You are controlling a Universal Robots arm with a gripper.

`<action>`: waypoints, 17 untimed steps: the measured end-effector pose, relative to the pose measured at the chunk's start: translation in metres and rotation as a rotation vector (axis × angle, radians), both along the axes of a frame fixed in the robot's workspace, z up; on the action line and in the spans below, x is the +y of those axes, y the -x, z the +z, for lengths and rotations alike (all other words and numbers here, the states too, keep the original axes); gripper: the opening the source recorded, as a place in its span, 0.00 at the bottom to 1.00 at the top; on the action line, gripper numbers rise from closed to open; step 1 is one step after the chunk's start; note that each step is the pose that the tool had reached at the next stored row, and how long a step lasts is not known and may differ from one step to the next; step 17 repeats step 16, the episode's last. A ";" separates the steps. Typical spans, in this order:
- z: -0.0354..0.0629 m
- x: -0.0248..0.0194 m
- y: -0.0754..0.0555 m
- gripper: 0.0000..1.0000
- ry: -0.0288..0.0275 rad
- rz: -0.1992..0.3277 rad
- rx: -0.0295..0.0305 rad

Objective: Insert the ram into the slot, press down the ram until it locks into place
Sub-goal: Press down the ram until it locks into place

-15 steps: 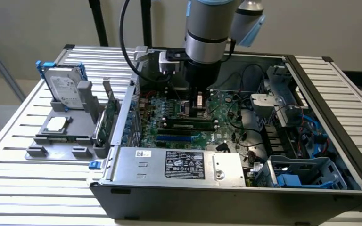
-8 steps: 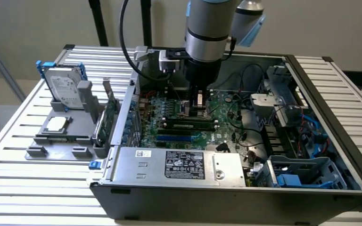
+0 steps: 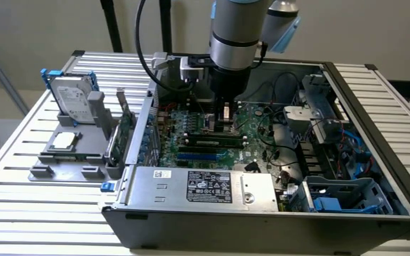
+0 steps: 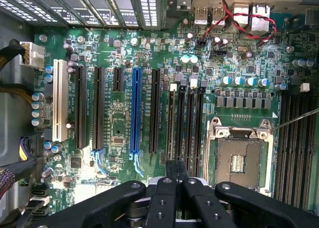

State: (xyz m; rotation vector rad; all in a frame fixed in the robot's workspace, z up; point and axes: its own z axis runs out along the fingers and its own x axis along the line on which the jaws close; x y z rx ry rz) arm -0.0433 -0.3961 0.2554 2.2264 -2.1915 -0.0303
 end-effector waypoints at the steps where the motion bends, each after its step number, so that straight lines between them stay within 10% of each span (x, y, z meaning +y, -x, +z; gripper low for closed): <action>1: 0.0000 0.0000 0.000 0.11 0.0000 0.000 0.0000; 17: 0.0000 0.0000 0.000 0.11 0.0000 0.000 0.0000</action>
